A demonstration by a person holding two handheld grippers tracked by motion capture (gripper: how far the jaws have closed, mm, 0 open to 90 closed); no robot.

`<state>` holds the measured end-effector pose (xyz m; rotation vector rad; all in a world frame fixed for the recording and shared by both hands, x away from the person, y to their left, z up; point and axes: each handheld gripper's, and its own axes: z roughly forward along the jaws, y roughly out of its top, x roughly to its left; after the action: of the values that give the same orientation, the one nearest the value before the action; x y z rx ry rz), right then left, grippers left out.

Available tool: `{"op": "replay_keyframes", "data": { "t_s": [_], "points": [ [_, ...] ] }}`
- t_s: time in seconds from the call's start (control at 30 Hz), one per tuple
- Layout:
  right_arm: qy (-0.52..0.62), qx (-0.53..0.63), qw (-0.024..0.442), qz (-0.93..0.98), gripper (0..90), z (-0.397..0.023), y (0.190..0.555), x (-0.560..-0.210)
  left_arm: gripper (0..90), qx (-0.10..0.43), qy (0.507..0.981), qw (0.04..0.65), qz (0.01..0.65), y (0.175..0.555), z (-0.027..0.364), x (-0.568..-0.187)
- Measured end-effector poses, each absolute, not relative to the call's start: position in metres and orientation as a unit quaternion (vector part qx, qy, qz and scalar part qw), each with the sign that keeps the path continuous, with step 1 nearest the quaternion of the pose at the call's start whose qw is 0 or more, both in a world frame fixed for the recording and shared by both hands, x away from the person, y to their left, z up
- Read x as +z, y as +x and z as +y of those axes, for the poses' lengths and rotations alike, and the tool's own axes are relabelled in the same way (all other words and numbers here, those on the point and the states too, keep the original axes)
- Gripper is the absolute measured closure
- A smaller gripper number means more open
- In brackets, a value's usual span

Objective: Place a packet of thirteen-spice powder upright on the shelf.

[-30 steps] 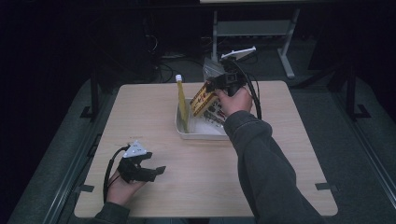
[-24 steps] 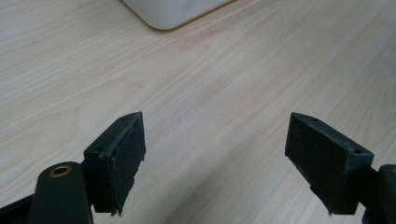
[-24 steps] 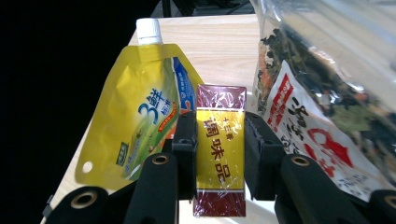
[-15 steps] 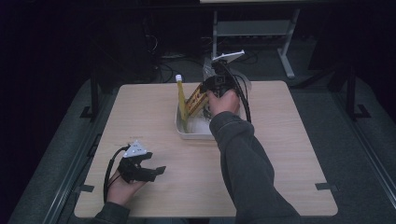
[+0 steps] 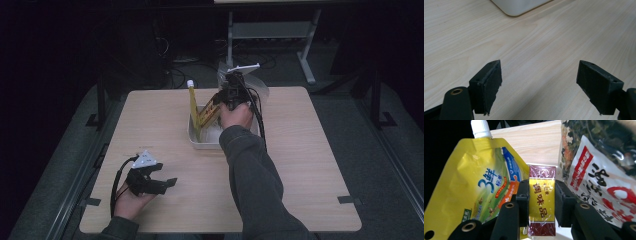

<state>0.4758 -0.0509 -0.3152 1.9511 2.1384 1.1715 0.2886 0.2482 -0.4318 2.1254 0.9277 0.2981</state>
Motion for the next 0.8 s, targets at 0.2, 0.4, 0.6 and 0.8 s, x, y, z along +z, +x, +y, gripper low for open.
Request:
{"op": "replay_keyframes", "data": {
  "t_s": [0.2,0.4,0.6,0.8],
  "points": [
    [0.624,0.378,0.014,0.683,67.2,-0.051,0.473,-0.319,20.1,0.117,0.836,0.393,0.365,0.288,0.249,-0.431],
    [0.620,0.381,0.007,0.686,65.9,-0.050,0.468,-0.322,20.5,0.116,0.835,0.394,0.365,0.288,0.249,-0.431],
    [0.617,0.387,0.002,0.685,60.3,-0.052,0.462,-0.324,20.9,0.115,0.835,0.396,0.365,0.287,0.248,-0.431],
    [0.613,0.398,-0.008,0.683,58.2,-0.056,0.457,-0.327,21.2,0.114,0.836,0.395,0.364,0.286,0.247,-0.431]
  ]
}}
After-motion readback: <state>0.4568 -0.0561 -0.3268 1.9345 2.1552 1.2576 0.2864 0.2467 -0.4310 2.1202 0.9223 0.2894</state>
